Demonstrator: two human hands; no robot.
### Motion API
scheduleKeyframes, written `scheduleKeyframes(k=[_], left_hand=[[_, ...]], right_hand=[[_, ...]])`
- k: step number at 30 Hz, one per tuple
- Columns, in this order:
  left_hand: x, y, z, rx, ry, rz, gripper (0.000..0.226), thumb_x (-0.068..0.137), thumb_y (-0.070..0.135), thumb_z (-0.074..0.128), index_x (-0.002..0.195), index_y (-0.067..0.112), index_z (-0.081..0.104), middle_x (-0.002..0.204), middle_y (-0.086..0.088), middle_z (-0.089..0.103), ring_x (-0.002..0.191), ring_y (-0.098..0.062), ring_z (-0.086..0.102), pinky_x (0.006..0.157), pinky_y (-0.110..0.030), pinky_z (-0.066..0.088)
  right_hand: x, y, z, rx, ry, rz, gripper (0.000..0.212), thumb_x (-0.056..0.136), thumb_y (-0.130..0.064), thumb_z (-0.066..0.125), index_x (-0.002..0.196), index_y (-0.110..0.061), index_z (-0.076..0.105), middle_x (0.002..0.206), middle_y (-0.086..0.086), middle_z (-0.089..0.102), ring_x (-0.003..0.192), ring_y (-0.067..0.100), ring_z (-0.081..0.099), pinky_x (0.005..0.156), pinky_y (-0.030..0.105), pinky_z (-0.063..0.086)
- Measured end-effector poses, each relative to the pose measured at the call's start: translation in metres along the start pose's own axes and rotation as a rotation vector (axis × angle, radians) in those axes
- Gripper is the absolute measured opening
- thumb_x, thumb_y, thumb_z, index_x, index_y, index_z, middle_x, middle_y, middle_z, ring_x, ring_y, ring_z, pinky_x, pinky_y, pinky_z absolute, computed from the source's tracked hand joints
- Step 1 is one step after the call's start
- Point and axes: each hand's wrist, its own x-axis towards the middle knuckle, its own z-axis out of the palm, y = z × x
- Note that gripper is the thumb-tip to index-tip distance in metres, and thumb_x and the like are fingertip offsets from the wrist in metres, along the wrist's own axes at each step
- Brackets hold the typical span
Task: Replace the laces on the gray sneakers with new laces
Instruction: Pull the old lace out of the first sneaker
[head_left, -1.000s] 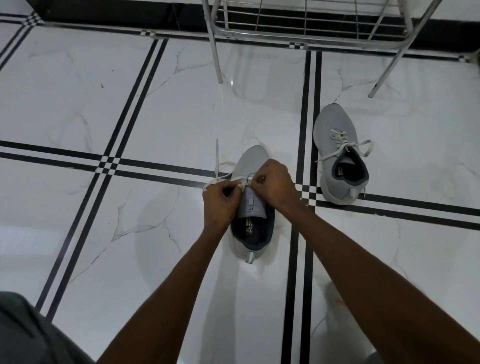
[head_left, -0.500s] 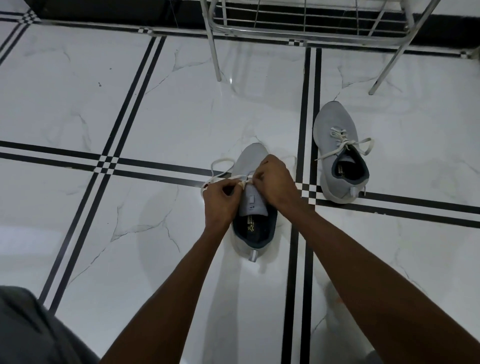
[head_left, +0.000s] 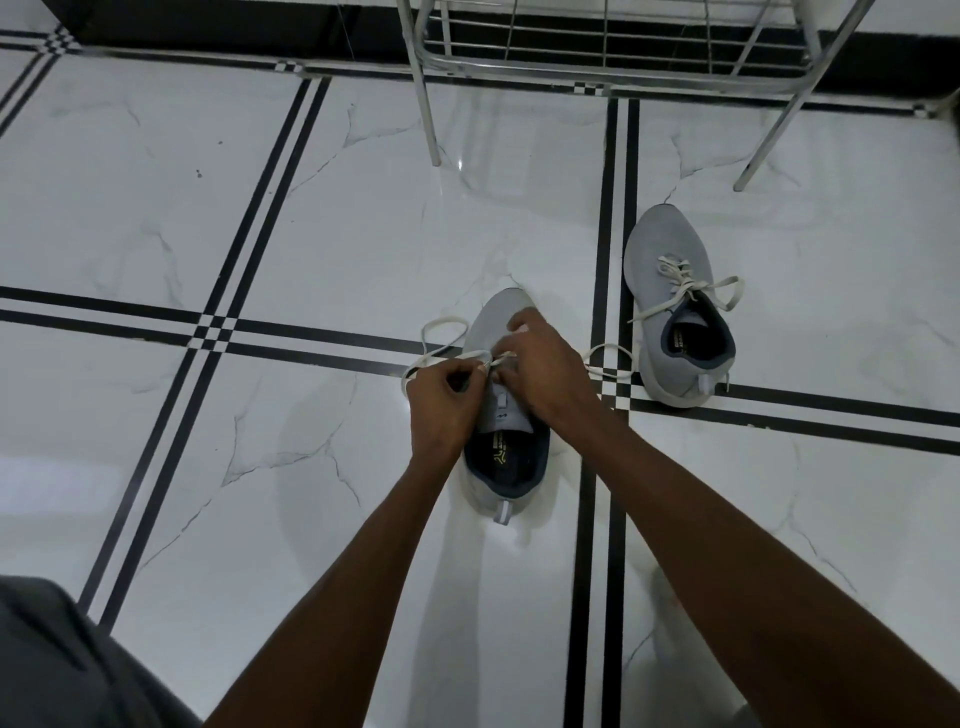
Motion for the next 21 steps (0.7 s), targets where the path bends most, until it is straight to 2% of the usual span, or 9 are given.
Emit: scheduleKeyframes(k=[2, 4, 7, 9, 11, 13, 17, 19, 21], left_hand=[[0.000, 0.000, 0.000, 0.009, -0.002, 0.002, 0.014, 0.093, 0.023, 0.073, 0.101, 0.014, 0.080, 0.082, 0.014, 0.070, 0.074, 0.016, 0.063, 0.073, -0.001, 0.046], [-0.001, 0.000, -0.001, 0.006, 0.014, 0.004, 0.012, 0.092, 0.022, 0.073, 0.098, 0.014, 0.080, 0.079, 0.016, 0.069, 0.073, 0.014, 0.063, 0.071, -0.001, 0.046], [-0.003, -0.001, -0.005, -0.008, 0.055, -0.009, 0.010, 0.092, 0.018, 0.071, 0.089, 0.013, 0.080, 0.072, 0.020, 0.067, 0.072, 0.012, 0.064, 0.067, -0.002, 0.043], [-0.004, -0.003, -0.007, -0.015, 0.057, -0.023, 0.011, 0.093, 0.018, 0.071, 0.088, 0.013, 0.079, 0.073, 0.022, 0.067, 0.072, 0.012, 0.064, 0.067, -0.001, 0.044], [-0.004, -0.004, -0.007, -0.013, 0.053, -0.024, 0.010, 0.092, 0.020, 0.072, 0.091, 0.013, 0.079, 0.075, 0.019, 0.069, 0.074, 0.010, 0.065, 0.069, -0.002, 0.045], [-0.004, -0.003, -0.004, 0.000, 0.060, -0.021, 0.015, 0.089, 0.026, 0.077, 0.094, 0.012, 0.079, 0.081, 0.011, 0.072, 0.077, 0.005, 0.067, 0.072, -0.002, 0.047], [0.000, -0.005, 0.002, 0.062, 0.030, 0.001, 0.020, 0.088, 0.029, 0.076, 0.099, 0.013, 0.079, 0.089, 0.006, 0.076, 0.082, -0.004, 0.070, 0.077, -0.008, 0.050], [-0.001, -0.003, 0.001, 0.080, 0.017, 0.035, 0.018, 0.090, 0.023, 0.073, 0.102, 0.013, 0.079, 0.091, 0.005, 0.076, 0.083, -0.004, 0.070, 0.080, -0.011, 0.051], [-0.002, -0.001, -0.004, 0.090, 0.043, 0.070, 0.014, 0.090, 0.018, 0.071, 0.100, 0.014, 0.080, 0.089, 0.006, 0.076, 0.079, -0.001, 0.067, 0.077, -0.008, 0.049]], right_hand=[[0.004, -0.003, 0.002, -0.064, -0.038, -0.024, 0.014, 0.090, -0.013, 0.065, 0.093, -0.007, 0.077, 0.111, 0.009, 0.058, 0.095, 0.023, 0.061, 0.075, 0.034, 0.049], [0.006, -0.004, 0.001, -0.055, -0.012, 0.021, 0.017, 0.093, -0.010, 0.059, 0.089, -0.001, 0.073, 0.103, 0.013, 0.061, 0.089, 0.026, 0.062, 0.075, 0.034, 0.047], [0.009, 0.016, -0.014, 0.163, 0.276, 0.311, 0.014, 0.088, -0.006, 0.057, 0.082, 0.001, 0.067, 0.088, 0.014, 0.067, 0.081, 0.028, 0.065, 0.077, 0.041, 0.054], [0.007, 0.032, -0.026, 0.262, 0.300, 0.397, 0.009, 0.087, -0.009, 0.064, 0.088, -0.002, 0.069, 0.094, 0.012, 0.070, 0.088, 0.027, 0.067, 0.086, 0.043, 0.055], [0.003, 0.034, -0.031, 0.281, 0.217, 0.405, 0.032, 0.087, -0.022, 0.073, 0.113, -0.004, 0.066, 0.115, 0.011, 0.063, 0.107, 0.023, 0.060, 0.098, 0.035, 0.047], [-0.002, 0.021, -0.027, 0.284, 0.173, 0.410, 0.054, 0.083, -0.039, 0.078, 0.121, -0.007, 0.059, 0.118, 0.008, 0.056, 0.106, 0.019, 0.055, 0.089, 0.029, 0.044], [-0.011, -0.008, -0.007, 0.157, -0.004, 0.296, 0.042, 0.078, -0.048, 0.076, 0.090, -0.010, 0.064, 0.086, 0.004, 0.066, 0.081, 0.021, 0.061, 0.071, 0.035, 0.049], [-0.009, -0.008, -0.001, 0.057, -0.008, 0.260, 0.029, 0.086, -0.038, 0.069, 0.081, -0.009, 0.065, 0.082, 0.007, 0.066, 0.079, 0.025, 0.062, 0.066, 0.034, 0.047], [-0.007, -0.002, -0.003, 0.063, -0.001, 0.283, 0.024, 0.087, -0.026, 0.063, 0.068, -0.012, 0.063, 0.072, 0.007, 0.064, 0.069, 0.026, 0.061, 0.061, 0.032, 0.043]])
